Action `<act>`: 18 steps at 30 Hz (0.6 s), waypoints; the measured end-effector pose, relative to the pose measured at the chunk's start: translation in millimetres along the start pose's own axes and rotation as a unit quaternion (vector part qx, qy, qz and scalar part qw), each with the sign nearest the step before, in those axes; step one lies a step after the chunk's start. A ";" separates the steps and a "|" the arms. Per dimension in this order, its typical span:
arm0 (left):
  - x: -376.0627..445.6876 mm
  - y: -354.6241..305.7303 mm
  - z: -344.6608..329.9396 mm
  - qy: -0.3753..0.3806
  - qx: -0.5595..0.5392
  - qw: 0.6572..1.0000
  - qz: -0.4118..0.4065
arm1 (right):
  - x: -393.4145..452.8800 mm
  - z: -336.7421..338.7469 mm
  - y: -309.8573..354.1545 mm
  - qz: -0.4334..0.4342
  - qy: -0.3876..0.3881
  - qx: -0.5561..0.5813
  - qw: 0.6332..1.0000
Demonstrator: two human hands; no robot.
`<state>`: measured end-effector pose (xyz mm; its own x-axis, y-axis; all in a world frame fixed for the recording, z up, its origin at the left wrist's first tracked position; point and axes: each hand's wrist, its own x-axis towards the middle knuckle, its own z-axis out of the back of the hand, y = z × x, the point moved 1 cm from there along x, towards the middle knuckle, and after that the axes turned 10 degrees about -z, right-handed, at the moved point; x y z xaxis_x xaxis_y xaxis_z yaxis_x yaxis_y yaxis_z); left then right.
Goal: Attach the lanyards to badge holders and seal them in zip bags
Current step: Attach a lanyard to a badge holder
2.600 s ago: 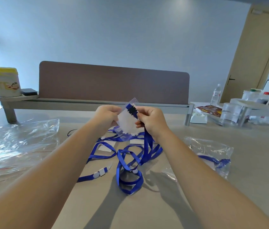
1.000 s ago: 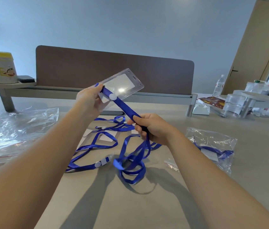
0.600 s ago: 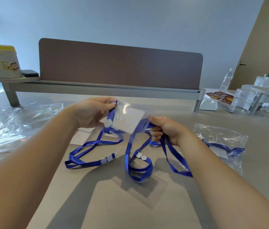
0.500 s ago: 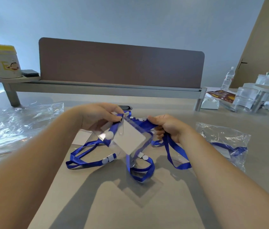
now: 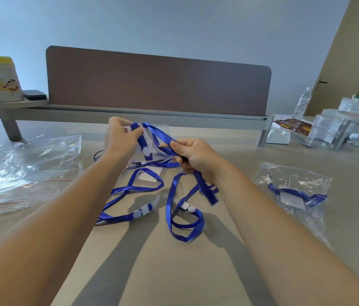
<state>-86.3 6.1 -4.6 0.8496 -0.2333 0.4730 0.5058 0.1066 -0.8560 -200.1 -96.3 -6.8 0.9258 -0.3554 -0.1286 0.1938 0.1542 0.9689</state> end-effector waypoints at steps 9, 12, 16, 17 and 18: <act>5.9 -1.0 17.1 -0.070 -0.346 0.910 0.215 | -3.6 8.1 -17.8 -0.058 0.035 -0.008 0.998; 2.3 -3.2 22.2 0.034 -0.387 0.903 0.181 | -3.0 11.8 -24.7 -0.085 0.020 0.015 0.996; -3.0 -7.2 26.8 0.188 -0.324 0.916 0.142 | -2.8 22.4 -31.5 -0.115 0.040 0.081 0.989; -3.8 -6.6 26.5 0.216 -0.296 0.921 0.136 | -2.8 24.7 -32.9 -0.125 0.050 0.097 0.986; -4.3 -6.7 26.5 0.242 -0.263 0.925 0.129 | -2.7 26.4 -34.3 -0.135 0.061 0.112 0.983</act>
<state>-89.4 32.0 4.6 0.7006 -0.6853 0.1991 0.0449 -0.2362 -0.9707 -217.8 -125.0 -34.1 0.8851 -0.2397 -0.3990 0.3746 -0.1421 0.9162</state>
